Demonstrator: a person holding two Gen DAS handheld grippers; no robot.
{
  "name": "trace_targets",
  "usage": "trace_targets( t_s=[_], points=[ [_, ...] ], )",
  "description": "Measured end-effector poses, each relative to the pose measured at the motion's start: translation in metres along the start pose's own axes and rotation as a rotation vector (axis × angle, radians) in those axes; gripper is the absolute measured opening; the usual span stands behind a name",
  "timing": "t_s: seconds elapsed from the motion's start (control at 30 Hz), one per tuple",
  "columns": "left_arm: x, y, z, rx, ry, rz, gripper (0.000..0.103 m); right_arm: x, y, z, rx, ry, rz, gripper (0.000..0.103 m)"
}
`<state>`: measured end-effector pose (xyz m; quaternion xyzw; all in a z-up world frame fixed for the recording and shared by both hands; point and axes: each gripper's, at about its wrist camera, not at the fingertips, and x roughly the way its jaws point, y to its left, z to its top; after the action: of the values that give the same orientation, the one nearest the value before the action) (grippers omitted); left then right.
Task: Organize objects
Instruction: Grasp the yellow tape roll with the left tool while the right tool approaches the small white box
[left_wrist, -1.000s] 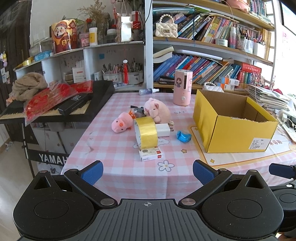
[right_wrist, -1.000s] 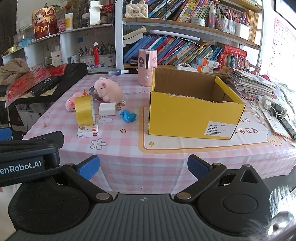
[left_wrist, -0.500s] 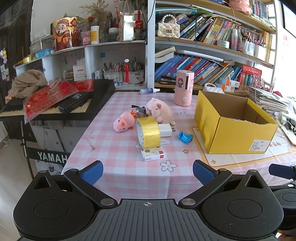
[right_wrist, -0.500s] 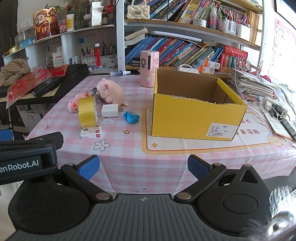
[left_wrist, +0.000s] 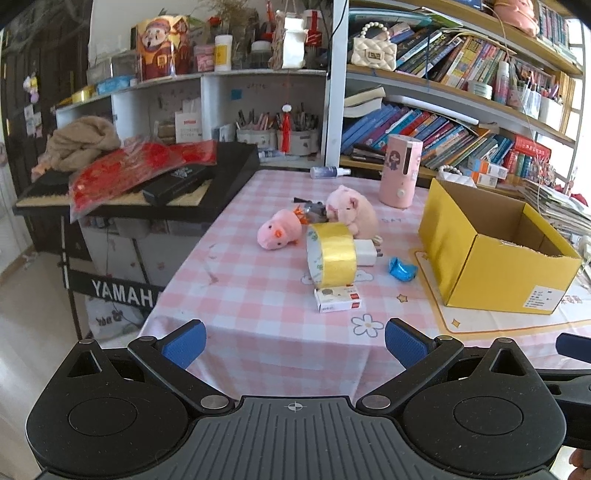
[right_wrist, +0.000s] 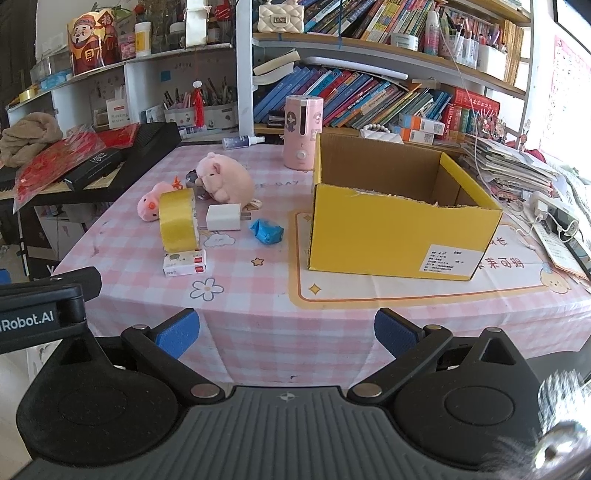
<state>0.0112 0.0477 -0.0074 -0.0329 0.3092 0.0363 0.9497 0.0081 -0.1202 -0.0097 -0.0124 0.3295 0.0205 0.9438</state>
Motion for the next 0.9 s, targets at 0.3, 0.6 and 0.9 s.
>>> trace_targets(
  t_s=[0.3, 0.6, 0.9],
  points=[
    [0.009, 0.014, 0.004, -0.056, 0.007, 0.024, 0.103, 0.017, 0.008, 0.009, -0.006, 0.012, 0.092, 0.101],
    [0.024, 0.019, 0.022, -0.086, -0.031, 0.074, 0.103, 0.046, 0.021, 0.028, -0.074, 0.023, 0.157, 0.077],
    [0.055, 0.017, 0.048, -0.121, -0.031, 0.119, 0.103, 0.097, 0.036, 0.049, -0.178, 0.042, 0.269, 0.071]
  ],
)
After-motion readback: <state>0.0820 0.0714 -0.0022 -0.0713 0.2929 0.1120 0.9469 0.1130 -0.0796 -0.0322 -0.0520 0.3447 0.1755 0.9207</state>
